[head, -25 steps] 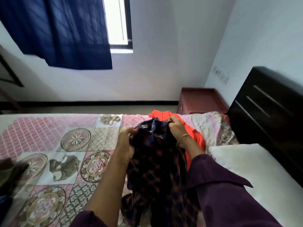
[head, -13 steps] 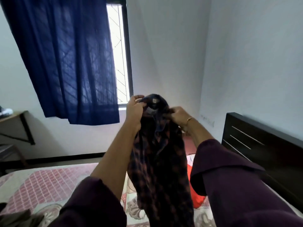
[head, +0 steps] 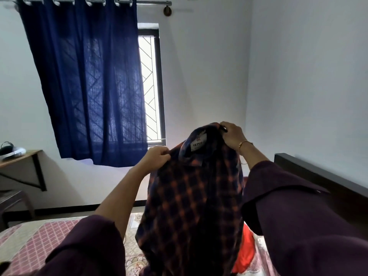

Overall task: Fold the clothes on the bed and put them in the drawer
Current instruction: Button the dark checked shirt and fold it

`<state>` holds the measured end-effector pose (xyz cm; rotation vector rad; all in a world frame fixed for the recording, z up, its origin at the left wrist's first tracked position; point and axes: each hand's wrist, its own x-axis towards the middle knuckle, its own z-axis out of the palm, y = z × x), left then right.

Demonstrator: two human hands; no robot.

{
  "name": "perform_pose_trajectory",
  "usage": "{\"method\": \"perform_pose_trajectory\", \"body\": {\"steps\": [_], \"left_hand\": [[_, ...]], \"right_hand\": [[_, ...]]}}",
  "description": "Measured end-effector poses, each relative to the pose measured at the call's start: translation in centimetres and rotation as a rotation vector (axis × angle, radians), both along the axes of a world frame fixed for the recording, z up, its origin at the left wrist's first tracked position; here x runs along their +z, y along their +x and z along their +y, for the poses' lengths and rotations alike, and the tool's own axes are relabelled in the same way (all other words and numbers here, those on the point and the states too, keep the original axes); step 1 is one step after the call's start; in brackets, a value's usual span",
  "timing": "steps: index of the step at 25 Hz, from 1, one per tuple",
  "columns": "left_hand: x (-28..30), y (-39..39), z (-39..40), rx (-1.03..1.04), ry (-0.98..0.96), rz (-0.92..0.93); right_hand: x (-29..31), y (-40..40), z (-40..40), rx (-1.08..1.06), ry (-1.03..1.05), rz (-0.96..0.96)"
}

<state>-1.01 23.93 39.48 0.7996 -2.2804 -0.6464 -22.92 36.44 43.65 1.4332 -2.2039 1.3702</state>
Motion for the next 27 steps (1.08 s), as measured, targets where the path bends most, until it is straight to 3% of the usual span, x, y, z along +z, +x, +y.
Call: {"method": "perform_pose_trajectory", "body": {"steps": [4,6,8,9,11,13,15,17,19,22,25,27], "left_hand": [[-0.4,-0.2,-0.5,0.246,-0.179,0.110],[0.9,-0.6,-0.1,0.360,-0.214,0.222],[2.6,-0.7,-0.3,0.493,-0.146,0.331],[3.2,-0.4,-0.5,0.553,-0.151,0.349],[3.6,0.2,-0.8,0.578,-0.457,0.269],[3.0,1.1,-1.6,0.392,-0.903,0.101],[2.5,1.8,-2.8,0.235,-1.161,-0.103],[2.1,1.9,-3.4,0.202,-1.285,-0.220],[1.9,1.8,-3.7,0.200,-1.313,-0.273],[1.9,2.5,-3.7,0.207,-1.187,-0.280],[2.9,3.1,-3.6,0.308,-1.012,-0.177],[3.4,2.6,-3.8,0.397,-0.851,-0.076]], "right_hand": [[-0.9,-0.4,1.3,0.104,0.330,0.070],[-1.0,-0.7,1.3,0.095,0.493,0.254],[-1.1,-1.6,1.0,0.015,0.492,0.447],[-1.0,-2.2,1.0,-0.025,0.419,0.449],[-0.8,-3.8,0.9,-0.109,0.275,0.321],[-0.7,-5.2,1.2,-0.166,0.181,0.190],[-0.8,-5.6,1.5,-0.065,0.077,-0.055],[-1.4,-5.0,1.4,0.150,0.074,-0.311],[-2.4,-4.5,1.1,0.313,0.176,-0.450],[-3.1,-4.9,1.3,0.410,0.248,-0.488],[-2.4,-5.0,1.0,0.407,0.023,-0.562],[-2.1,-4.6,-0.2,0.339,-0.030,-0.438]]}}
